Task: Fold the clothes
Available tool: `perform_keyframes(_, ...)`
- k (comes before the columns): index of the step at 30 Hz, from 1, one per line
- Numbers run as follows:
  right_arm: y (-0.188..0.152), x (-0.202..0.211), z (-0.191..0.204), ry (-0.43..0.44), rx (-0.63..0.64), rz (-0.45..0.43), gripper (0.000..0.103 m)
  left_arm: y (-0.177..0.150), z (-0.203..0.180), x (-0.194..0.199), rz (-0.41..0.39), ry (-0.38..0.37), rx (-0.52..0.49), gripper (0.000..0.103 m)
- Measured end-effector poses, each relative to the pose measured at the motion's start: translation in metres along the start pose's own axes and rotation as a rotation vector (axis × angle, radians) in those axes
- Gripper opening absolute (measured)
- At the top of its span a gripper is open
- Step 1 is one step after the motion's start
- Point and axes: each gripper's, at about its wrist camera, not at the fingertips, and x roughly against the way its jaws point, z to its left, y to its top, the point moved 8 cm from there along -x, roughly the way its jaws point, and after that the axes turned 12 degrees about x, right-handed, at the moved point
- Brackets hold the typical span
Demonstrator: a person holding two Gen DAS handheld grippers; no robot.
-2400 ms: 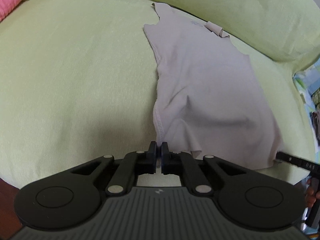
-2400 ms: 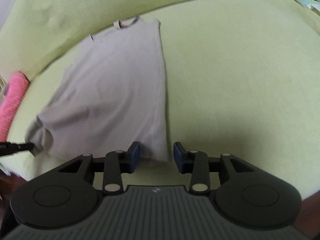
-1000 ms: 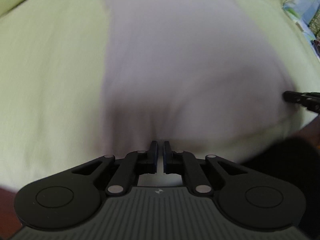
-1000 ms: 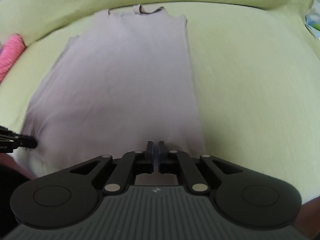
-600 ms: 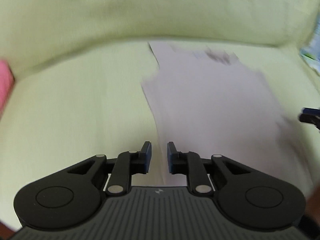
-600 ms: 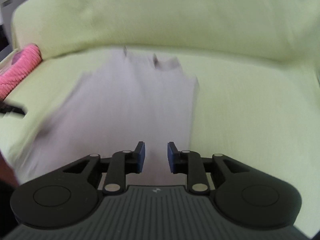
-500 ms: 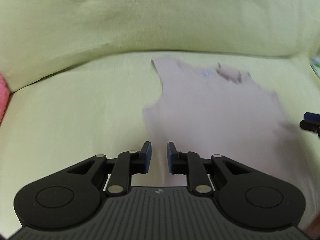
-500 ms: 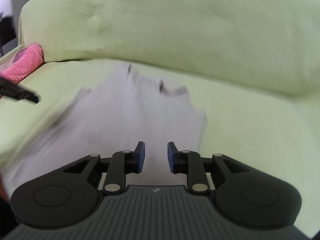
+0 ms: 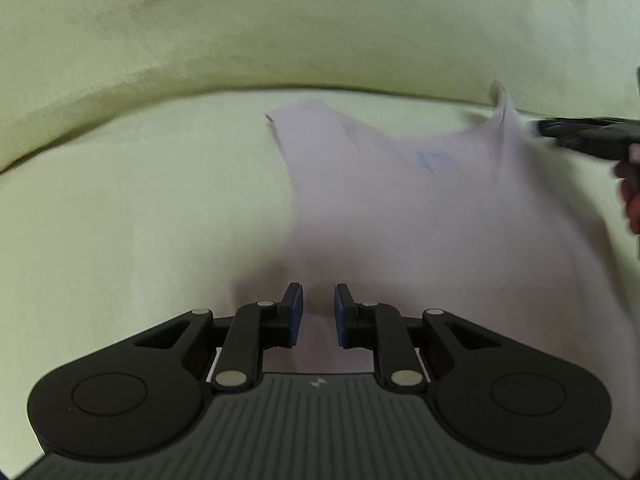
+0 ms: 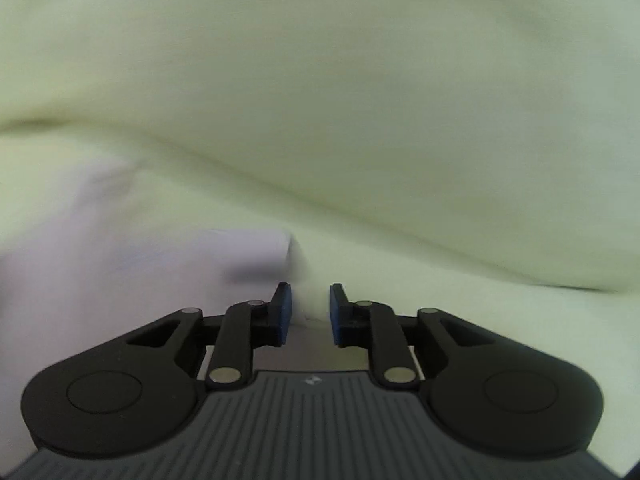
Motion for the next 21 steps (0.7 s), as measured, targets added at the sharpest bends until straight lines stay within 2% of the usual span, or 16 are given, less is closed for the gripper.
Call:
perform_keyframes(1,0.003,0.002,-0.009,0.004,-0.027,-0.012,0.018,0.011,0.005,0.001,-0.023,0.002,-0.002,0.02)
perform_keyframes(3,0.004,0.018,-0.017,0.117,-0.063,-0.078,0.02,0.024,0.009,-0.002,-0.051,0.01,-0.009,0.02)
perform_keyframes(4,0.001,0.026,-0.013,0.173,-0.05,-0.099,0.028,0.04,0.015,-0.01,-0.077,0.027,-0.013,0.021)
perform_keyframes(5,-0.001,0.031,-0.009,0.207,-0.039,-0.108,0.033,0.051,0.016,-0.021,-0.083,0.027,-0.004,0.021)
perform_keyframes(8,-0.016,0.03,0.01,0.306,-0.017,-0.083,0.035,0.074,0.019,-0.045,-0.067,-0.024,0.05,0.021)
perform_keyframes(10,-0.018,0.025,0.013,0.329,-0.032,-0.072,0.037,0.081,0.02,-0.058,-0.045,-0.058,0.072,0.025)
perform_keyframes(12,-0.015,0.017,0.013,0.341,-0.056,-0.068,0.042,0.085,0.022,-0.072,-0.034,-0.059,0.085,0.03)
perform_keyframes(14,-0.01,0.008,0.011,0.345,-0.072,-0.062,0.05,0.09,0.024,-0.082,-0.053,-0.076,0.106,0.038)
perform_keyframes(17,-0.004,-0.01,0.015,0.361,-0.095,-0.051,0.051,0.098,0.027,-0.088,-0.081,-0.114,0.151,0.046)
perform_keyframes(19,-0.005,-0.023,0.016,0.381,-0.118,-0.034,0.051,0.101,0.021,-0.091,-0.115,-0.108,0.121,0.047)
perform_keyframes(21,-0.004,-0.032,0.021,0.371,-0.096,-0.038,0.05,0.103,0.016,-0.091,-0.148,-0.071,0.067,0.048)
